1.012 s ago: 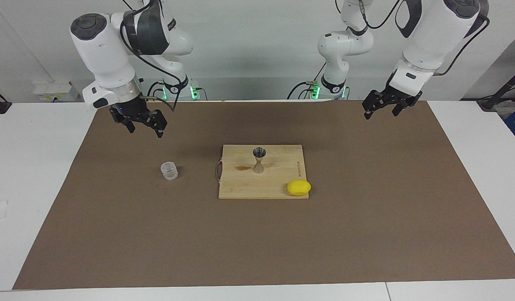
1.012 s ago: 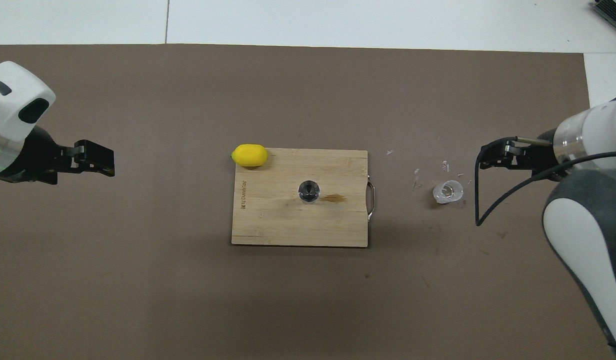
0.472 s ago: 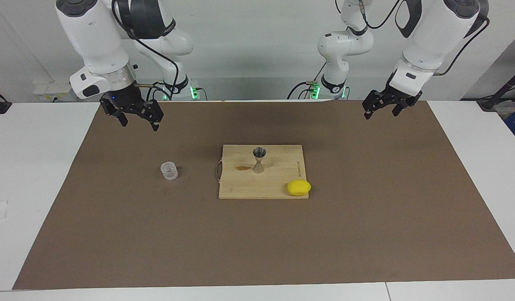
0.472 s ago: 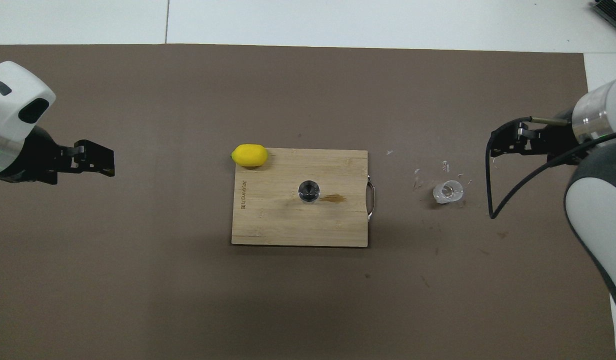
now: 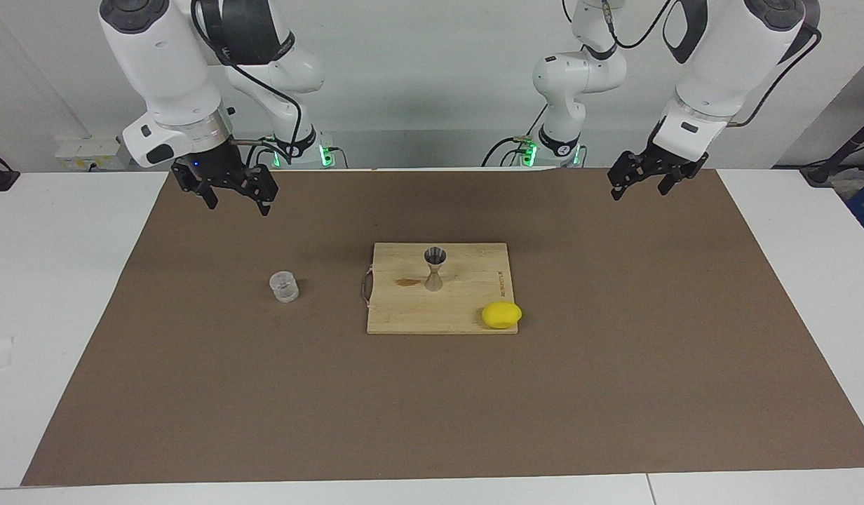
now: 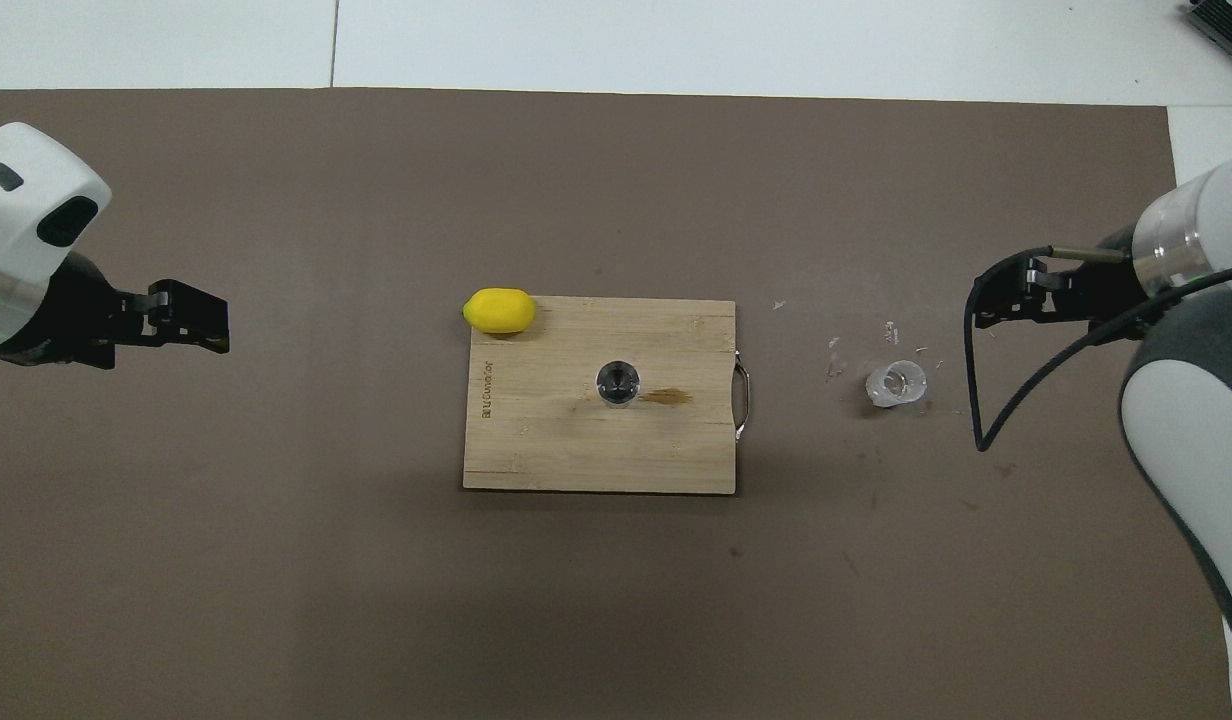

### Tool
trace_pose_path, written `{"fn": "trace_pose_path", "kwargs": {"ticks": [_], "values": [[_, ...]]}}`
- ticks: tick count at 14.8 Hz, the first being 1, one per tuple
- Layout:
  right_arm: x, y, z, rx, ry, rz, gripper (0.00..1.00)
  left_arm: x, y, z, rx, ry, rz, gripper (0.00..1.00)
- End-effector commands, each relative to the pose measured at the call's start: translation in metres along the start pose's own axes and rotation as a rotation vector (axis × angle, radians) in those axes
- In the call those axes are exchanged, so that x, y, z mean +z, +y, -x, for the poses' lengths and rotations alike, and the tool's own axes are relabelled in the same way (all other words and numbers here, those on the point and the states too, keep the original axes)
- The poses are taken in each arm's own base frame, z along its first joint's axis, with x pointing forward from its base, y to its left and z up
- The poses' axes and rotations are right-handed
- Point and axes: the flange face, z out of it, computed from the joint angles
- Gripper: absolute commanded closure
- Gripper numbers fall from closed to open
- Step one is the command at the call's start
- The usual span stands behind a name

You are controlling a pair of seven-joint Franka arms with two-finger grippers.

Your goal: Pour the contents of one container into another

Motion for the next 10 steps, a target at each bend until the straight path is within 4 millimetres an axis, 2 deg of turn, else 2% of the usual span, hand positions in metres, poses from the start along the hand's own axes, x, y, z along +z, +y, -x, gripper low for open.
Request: {"fn": "trace_pose_path", "kwargs": {"ticks": [1,10], "values": [[-0.003,0.0021,0.0052,-0.016,0.004,0.004,0.0,-0.0028,-0.0038,0.0063,-0.009,-0.001,-0.022,0.0],[-0.0019,0.001,0.0052,-0.027,0.005,0.002,0.0,-0.0028,-0.0038,0.0063,-0.01,-0.001,-0.022,0.0]]}}
